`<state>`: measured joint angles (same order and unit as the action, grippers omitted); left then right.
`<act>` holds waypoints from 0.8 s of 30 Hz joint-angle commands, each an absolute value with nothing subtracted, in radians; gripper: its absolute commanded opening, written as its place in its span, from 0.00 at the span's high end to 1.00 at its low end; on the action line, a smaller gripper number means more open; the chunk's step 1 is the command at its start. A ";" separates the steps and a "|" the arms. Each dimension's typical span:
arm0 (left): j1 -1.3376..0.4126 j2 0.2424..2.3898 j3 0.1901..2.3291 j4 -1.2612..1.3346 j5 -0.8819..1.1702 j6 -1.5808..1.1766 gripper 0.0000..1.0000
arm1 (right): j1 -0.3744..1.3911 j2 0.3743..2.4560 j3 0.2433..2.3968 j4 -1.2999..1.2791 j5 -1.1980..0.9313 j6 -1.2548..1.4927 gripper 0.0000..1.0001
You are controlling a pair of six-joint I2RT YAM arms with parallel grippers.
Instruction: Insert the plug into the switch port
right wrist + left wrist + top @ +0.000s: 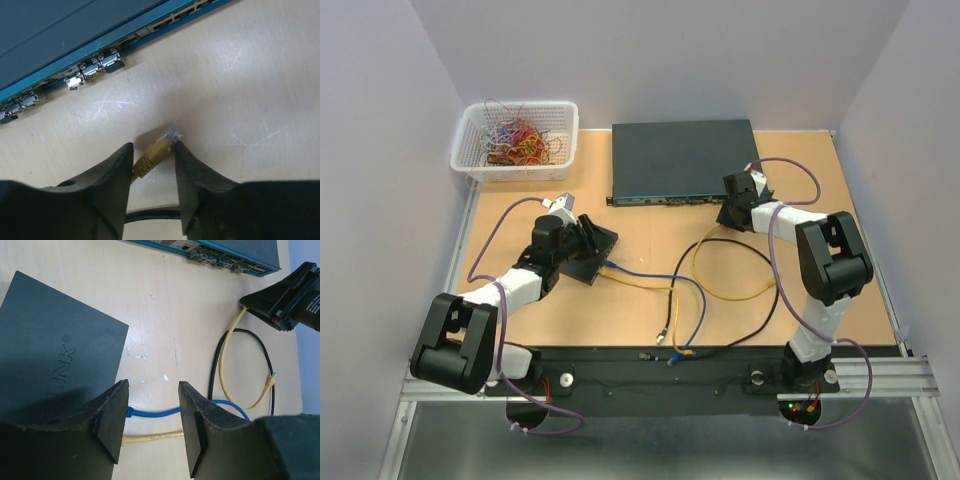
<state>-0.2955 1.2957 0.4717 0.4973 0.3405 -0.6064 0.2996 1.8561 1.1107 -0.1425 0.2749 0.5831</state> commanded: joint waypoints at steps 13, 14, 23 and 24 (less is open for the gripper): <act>-0.299 1.292 0.466 0.548 0.354 -0.592 0.45 | 0.291 1.824 1.103 -0.115 0.152 0.562 1.00; -0.301 1.289 0.465 0.549 0.354 -0.595 0.45 | 0.293 1.815 1.104 -0.109 0.138 0.554 1.00; -0.319 1.232 0.460 0.589 0.388 -0.595 0.45 | 0.353 1.646 1.069 -0.064 0.028 0.483 0.99; -0.339 1.226 0.459 0.600 0.393 -0.594 0.45 | 0.357 1.628 1.066 -0.058 0.020 0.483 0.99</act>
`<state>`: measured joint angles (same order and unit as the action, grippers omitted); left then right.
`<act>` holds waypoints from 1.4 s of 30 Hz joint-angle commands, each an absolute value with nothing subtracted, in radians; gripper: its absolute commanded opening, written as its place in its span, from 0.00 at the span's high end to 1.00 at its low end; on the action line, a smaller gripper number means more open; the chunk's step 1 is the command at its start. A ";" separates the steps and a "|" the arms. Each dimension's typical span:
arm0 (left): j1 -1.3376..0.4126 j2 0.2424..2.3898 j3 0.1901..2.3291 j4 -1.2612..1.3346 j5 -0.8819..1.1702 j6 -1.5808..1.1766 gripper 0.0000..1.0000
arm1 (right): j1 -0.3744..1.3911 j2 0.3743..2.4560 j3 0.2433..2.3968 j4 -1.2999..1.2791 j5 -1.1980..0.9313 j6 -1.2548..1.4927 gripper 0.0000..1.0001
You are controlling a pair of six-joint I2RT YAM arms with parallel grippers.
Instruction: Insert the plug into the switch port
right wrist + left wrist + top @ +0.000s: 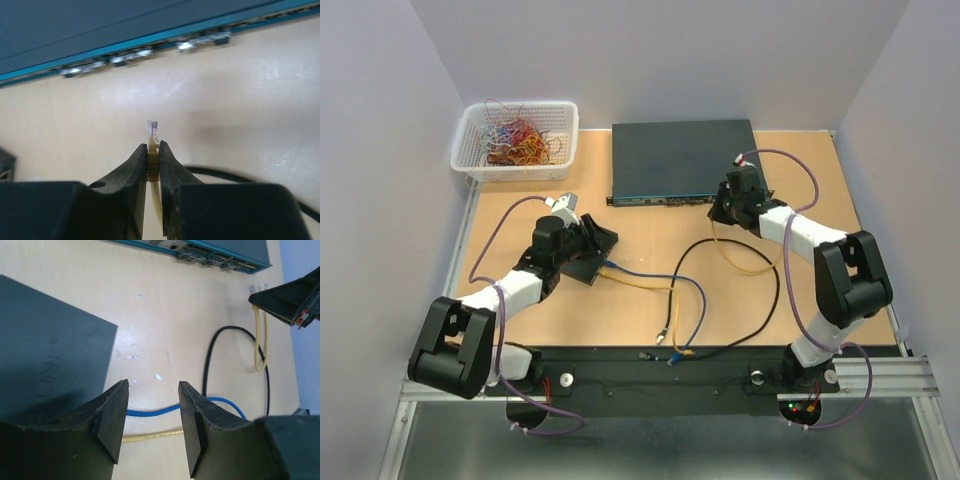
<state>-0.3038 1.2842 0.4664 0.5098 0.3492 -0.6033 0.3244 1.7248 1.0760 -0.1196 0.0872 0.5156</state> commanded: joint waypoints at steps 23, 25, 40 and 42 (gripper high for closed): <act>-0.713 1.250 0.528 0.948 0.341 -0.546 0.37 | 0.554 1.356 0.985 -0.035 -0.083 0.607 1.00; -0.742 1.281 0.546 0.950 0.304 -0.546 0.38 | 0.561 1.344 0.982 -0.032 -0.080 0.623 1.00; -0.841 1.519 0.699 0.948 0.121 -0.618 0.48 | 0.578 1.273 0.913 0.028 -0.114 0.709 1.00; -0.842 1.552 0.716 0.985 0.136 -0.641 0.59 | 0.580 1.261 0.907 0.031 -0.110 0.719 0.99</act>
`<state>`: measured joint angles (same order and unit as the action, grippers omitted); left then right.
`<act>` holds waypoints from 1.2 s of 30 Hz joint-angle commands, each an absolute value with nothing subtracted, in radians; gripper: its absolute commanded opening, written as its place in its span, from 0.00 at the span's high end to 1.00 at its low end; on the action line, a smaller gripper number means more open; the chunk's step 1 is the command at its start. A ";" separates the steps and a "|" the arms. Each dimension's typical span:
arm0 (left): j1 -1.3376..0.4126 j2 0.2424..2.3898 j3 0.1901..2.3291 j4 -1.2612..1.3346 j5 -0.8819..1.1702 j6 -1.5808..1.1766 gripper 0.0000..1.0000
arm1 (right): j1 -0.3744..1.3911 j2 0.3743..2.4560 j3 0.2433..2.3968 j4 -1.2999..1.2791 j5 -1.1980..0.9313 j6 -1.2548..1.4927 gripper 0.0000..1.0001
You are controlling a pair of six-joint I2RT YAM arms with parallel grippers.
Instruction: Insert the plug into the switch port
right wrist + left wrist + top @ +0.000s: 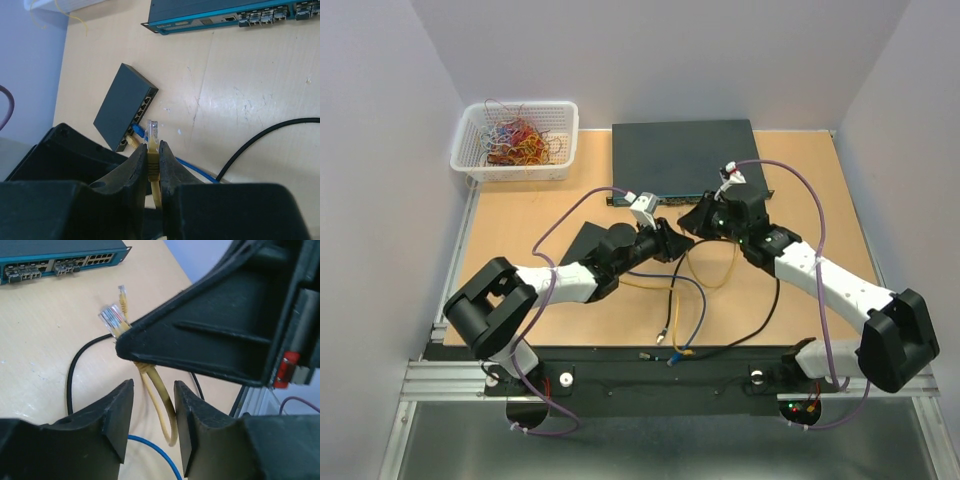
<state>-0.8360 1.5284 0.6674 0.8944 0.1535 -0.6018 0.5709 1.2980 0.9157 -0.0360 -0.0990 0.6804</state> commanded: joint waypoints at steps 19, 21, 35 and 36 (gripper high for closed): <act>-0.796 1.387 0.575 1.297 0.571 -0.629 1.00 | 0.574 0.933 0.859 0.040 -0.170 0.454 0.28; -0.761 1.370 0.540 1.468 0.661 -0.690 1.00 | 0.571 0.875 0.835 0.084 -0.263 0.446 0.32; -0.726 1.471 0.519 2.028 0.874 -1.061 1.00 | 0.571 0.825 0.715 0.318 -0.563 0.522 0.50; -0.726 1.467 0.518 2.019 0.867 -1.060 1.00 | 0.572 0.824 0.709 0.318 -0.539 0.523 0.51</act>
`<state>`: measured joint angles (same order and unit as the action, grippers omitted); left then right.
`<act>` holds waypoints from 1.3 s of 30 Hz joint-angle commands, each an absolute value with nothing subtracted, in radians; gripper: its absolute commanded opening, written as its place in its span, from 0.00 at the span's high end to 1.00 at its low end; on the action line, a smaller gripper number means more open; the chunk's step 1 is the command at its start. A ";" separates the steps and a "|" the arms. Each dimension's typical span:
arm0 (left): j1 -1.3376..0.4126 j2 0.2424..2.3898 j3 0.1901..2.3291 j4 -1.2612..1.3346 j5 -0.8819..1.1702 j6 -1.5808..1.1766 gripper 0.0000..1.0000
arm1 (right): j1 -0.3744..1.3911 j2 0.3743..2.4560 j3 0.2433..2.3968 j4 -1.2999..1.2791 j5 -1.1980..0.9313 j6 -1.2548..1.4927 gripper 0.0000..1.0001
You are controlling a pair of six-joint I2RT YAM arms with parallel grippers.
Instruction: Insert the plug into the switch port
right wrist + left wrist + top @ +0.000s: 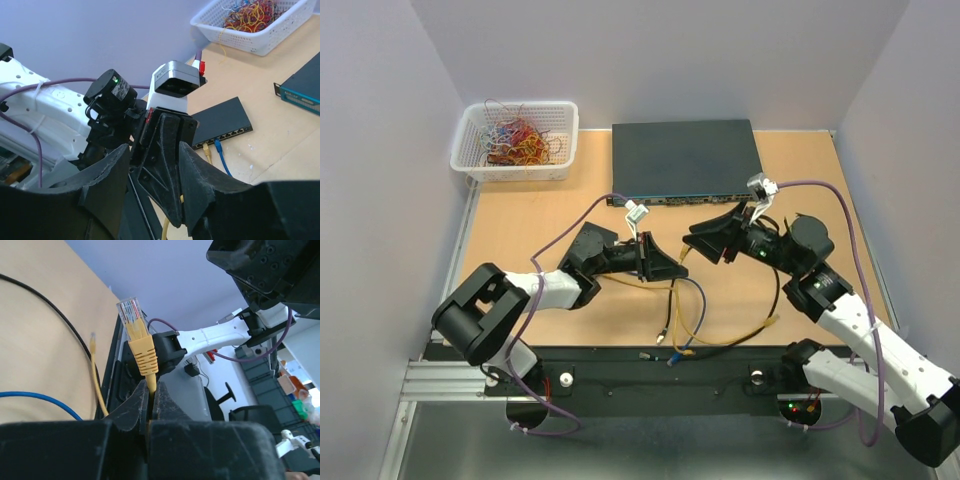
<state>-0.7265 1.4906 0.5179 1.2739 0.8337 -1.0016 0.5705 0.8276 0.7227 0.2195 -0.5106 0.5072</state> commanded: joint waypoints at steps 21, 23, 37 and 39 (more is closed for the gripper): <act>-0.919 1.212 0.733 0.591 -0.043 -0.301 1.00 | 0.572 0.901 0.799 0.098 -0.304 0.532 0.55; -0.919 1.216 0.739 0.580 -0.075 -0.305 1.00 | 0.574 0.868 0.792 0.107 -0.314 0.529 0.53; -0.942 1.209 0.764 0.558 -0.114 -0.311 1.00 | 0.572 0.979 0.764 0.166 -0.322 0.569 0.51; -0.946 1.212 0.764 0.558 -0.114 -0.310 1.00 | 0.572 0.991 0.762 0.179 -0.322 0.572 0.51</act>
<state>-0.9360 1.2304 0.7204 0.5293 -0.0898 -0.3267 0.5701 0.9821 0.7685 0.0879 -0.3206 0.5552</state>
